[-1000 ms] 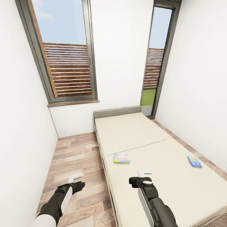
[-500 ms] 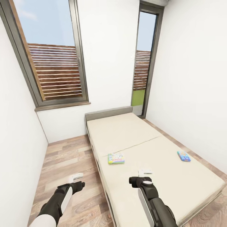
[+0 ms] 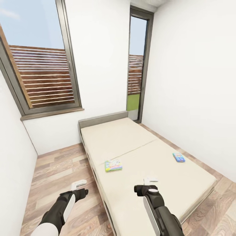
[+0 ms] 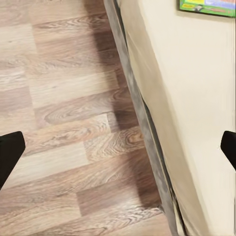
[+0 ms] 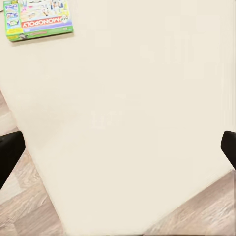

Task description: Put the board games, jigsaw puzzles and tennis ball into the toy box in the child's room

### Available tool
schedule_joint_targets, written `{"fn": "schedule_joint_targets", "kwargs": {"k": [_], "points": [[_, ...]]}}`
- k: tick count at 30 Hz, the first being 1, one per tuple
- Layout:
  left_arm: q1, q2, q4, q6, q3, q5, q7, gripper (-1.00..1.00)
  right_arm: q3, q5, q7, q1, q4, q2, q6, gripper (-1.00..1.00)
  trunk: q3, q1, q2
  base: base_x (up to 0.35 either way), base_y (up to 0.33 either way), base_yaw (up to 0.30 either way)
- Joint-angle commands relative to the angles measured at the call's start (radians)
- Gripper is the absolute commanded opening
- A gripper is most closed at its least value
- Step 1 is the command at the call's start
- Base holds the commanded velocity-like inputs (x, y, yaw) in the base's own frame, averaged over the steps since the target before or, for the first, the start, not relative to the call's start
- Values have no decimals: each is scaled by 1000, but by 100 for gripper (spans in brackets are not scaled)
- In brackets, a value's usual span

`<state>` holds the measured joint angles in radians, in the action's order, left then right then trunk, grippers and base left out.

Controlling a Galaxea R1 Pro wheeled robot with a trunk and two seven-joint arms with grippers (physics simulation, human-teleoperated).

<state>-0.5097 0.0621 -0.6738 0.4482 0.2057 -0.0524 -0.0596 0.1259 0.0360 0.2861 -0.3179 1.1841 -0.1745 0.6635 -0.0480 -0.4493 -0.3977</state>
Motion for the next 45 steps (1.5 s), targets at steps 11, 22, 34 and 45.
{"fn": "schedule_joint_targets", "kwargs": {"k": [11, 22, 34, 45], "points": [[0, 1, -2, 6, 3, -6, -3, 100, 1, 5, 7, -1, -2, 0, 5, 100, 7, -1, -2, -3, 70, -223], [0, 1, -2, 6, 3, -6, -3, 100, 1, 5, 7, -1, -3, 0, 4, 100, 17, -1, -2, 0, 11, -224], [0, 1, -2, 6, 3, -6, -3, 100, 1, 5, 7, -1, -3, 0, 4, 100, 27, -1, -2, 0, 23, -227], [0, 1, -2, 6, 3, -6, -3, 100, 1, 5, 7, -1, -3, 0, 5, 100, 37, -1, -2, 0, 113, -228]]}}
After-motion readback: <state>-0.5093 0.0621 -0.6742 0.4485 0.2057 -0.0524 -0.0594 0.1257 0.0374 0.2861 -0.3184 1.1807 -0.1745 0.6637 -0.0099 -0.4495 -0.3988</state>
